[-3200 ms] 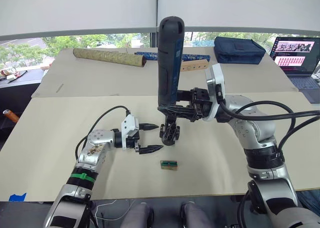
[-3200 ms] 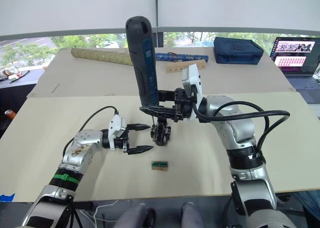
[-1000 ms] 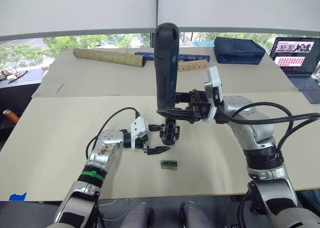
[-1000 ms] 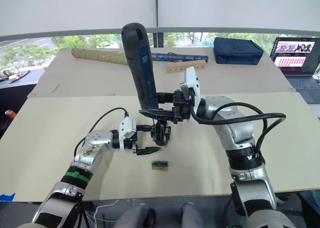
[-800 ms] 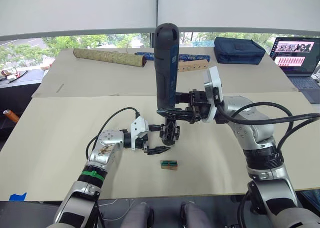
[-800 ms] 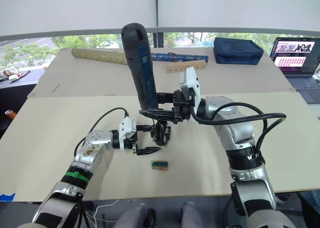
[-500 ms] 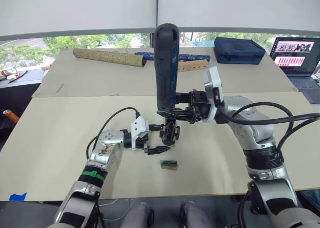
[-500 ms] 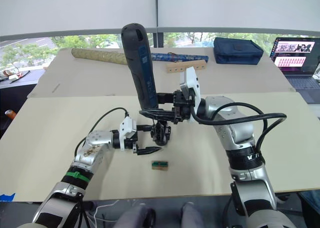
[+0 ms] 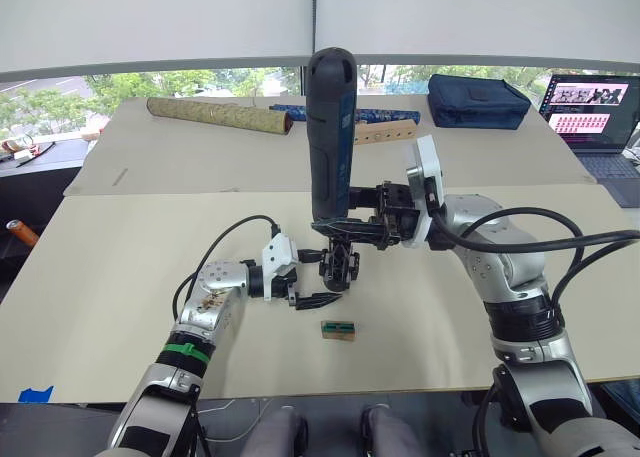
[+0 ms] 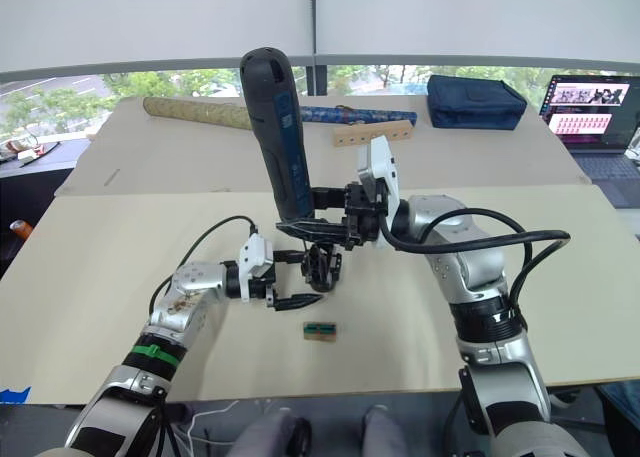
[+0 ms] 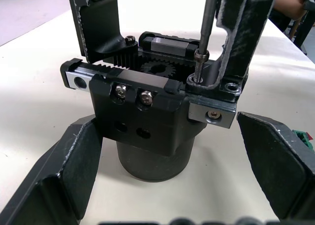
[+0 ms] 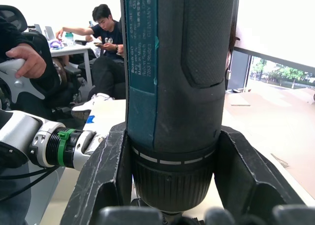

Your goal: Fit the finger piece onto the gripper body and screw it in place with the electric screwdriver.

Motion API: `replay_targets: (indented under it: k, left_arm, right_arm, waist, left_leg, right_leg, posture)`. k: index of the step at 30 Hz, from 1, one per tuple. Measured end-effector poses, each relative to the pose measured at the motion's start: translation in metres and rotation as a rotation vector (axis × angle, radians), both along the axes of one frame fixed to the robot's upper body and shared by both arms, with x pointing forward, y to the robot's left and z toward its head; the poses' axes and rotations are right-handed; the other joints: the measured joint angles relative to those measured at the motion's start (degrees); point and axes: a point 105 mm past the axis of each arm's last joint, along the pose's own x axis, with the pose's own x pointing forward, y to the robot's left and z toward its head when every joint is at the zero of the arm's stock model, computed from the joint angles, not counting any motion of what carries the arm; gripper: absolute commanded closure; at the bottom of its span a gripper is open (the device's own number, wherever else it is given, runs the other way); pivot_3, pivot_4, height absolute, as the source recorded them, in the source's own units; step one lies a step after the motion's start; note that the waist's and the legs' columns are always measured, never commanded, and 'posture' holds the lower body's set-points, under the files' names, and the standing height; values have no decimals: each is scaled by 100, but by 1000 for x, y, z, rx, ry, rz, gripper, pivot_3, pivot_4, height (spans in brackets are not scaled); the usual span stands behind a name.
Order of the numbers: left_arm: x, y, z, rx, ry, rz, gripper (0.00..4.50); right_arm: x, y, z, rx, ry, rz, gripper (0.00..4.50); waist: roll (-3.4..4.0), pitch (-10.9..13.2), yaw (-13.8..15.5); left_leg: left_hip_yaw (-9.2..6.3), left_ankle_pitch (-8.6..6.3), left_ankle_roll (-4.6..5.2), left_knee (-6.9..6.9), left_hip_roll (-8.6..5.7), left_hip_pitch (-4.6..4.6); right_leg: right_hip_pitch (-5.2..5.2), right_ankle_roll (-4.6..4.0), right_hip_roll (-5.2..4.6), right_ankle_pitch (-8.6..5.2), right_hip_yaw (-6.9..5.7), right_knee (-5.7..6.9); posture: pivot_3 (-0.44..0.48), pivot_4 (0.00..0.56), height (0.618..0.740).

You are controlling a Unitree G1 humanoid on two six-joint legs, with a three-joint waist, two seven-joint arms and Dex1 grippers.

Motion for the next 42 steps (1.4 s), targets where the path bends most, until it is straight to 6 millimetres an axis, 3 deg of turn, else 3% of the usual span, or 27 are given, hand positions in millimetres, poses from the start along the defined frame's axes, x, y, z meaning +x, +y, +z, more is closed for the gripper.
replay_targets:
  k: [42]
  left_arm:
    - [-1,-2,-2,-8,6,5,0]
  right_arm:
    - [1,-3,1,-18,-8,4,2596]
  waist:
    - [0,0,2]
  left_leg:
    - [0,0,0,1,0,0]
  right_leg:
    - [0,0,0,0,0,0]
  posture:
    - [0,150,740]
